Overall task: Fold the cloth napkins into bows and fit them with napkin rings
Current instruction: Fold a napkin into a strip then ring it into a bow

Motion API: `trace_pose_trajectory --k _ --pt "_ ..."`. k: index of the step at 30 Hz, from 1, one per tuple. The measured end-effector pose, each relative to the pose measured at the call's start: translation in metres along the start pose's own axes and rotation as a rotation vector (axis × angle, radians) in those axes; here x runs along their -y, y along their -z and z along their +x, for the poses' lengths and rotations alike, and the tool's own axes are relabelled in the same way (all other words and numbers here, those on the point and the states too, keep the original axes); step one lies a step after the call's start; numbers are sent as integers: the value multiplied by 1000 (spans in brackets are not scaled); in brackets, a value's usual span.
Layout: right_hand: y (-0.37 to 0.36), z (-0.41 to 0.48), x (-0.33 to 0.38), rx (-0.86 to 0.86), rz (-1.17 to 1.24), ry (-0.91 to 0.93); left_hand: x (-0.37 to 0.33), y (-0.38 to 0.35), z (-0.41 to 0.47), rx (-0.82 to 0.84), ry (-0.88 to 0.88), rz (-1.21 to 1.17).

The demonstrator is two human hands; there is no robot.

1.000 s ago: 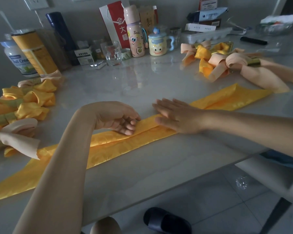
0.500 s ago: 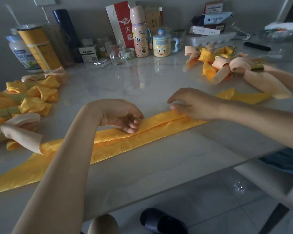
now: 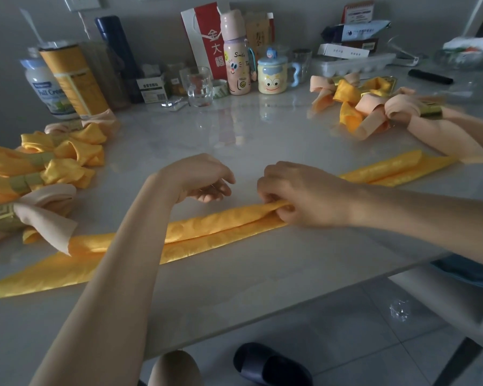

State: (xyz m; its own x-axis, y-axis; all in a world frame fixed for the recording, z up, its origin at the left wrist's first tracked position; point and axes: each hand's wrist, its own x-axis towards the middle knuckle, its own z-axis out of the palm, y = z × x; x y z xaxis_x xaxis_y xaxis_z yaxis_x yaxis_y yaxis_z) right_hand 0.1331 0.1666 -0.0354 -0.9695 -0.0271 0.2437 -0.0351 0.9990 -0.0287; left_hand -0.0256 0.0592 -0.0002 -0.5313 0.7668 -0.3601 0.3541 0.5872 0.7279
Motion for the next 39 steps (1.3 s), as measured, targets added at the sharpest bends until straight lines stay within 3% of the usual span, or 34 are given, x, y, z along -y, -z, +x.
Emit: trace_pose_trajectory --k 9,16,22,28,32,34,37,39 --pt "-9 -9 2 -251 -383 376 34 -33 -21 -370 -298 412" --pt "-23 -11 0 -439 -535 475 61 -44 -43 -346 -254 516" --pt "-24 -13 0 -407 -563 467 66 -69 -51 -562 -180 673" --pt "-18 -14 3 -374 -596 452 65 -77 -54 -559 -57 686" --pt "-13 -16 5 -252 -489 380 66 -77 -54 -552 21 672" --pt "-2 -17 11 -50 -276 285 65 -79 -55 -550 30 679" --pt "19 -13 23 255 28 -38 63 -79 -56 -548 30 686" --pt "21 -3 25 134 159 -112 63 -78 -56 -552 31 687"
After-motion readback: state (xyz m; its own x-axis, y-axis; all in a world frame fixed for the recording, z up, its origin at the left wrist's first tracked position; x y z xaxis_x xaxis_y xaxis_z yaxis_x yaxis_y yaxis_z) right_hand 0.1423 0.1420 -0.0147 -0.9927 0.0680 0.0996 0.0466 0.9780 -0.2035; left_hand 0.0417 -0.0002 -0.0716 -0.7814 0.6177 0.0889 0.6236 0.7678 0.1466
